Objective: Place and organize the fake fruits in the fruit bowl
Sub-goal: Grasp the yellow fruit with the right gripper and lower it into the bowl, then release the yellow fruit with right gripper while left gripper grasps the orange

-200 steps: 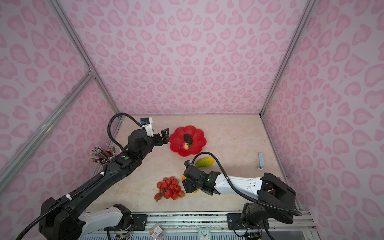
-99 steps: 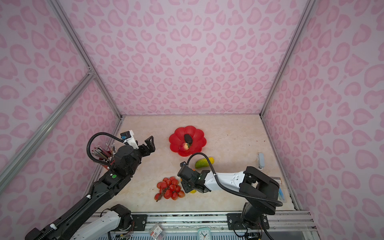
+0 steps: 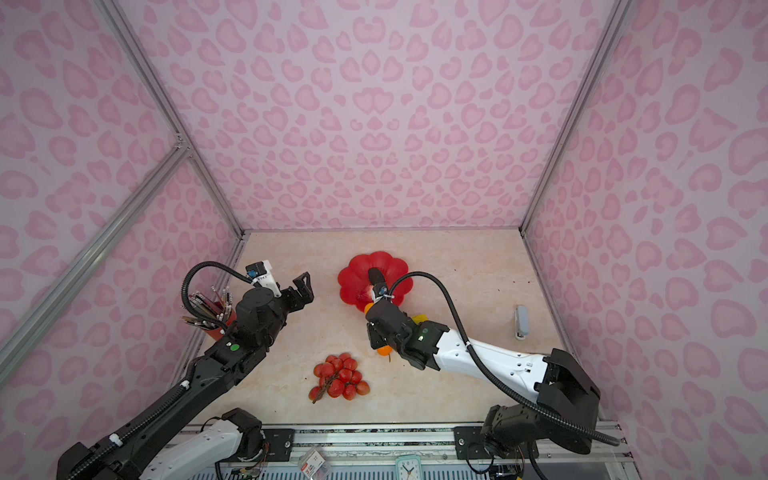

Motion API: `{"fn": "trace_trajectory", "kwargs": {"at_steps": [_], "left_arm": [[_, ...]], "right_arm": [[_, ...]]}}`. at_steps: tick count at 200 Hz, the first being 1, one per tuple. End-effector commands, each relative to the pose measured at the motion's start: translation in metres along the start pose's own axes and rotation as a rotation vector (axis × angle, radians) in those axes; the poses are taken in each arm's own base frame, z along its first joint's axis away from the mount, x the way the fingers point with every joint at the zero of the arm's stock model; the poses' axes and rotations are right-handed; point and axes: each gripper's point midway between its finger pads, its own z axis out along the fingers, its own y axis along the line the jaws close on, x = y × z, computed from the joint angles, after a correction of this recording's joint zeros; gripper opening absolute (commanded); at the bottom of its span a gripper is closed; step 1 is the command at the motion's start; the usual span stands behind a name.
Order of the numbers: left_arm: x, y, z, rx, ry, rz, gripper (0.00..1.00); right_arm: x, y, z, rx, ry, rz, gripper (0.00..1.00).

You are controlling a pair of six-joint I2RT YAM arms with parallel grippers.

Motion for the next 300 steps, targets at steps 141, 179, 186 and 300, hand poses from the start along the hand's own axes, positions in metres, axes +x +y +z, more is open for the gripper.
{"fn": "trace_trajectory", "kwargs": {"at_steps": [141,179,186,300], "left_arm": [[0.037,-0.032,-0.022,0.245,0.188,0.012,0.98],[0.05,-0.046,-0.023,0.33,0.246,0.038,1.0],[0.052,-0.047,-0.022,0.337,0.251,0.044,1.0],[0.137,-0.11,-0.032,0.535,0.558,0.286,0.92]], "right_arm": [[-0.074,-0.094,0.193,0.161,0.085,0.189,0.43],[-0.073,-0.097,0.194,0.142,0.095,0.252,0.61],[-0.079,-0.096,0.189,0.135,0.078,0.255,0.63],[-0.13,-0.14,-0.018,0.115,-0.497,0.382,0.96]]}}
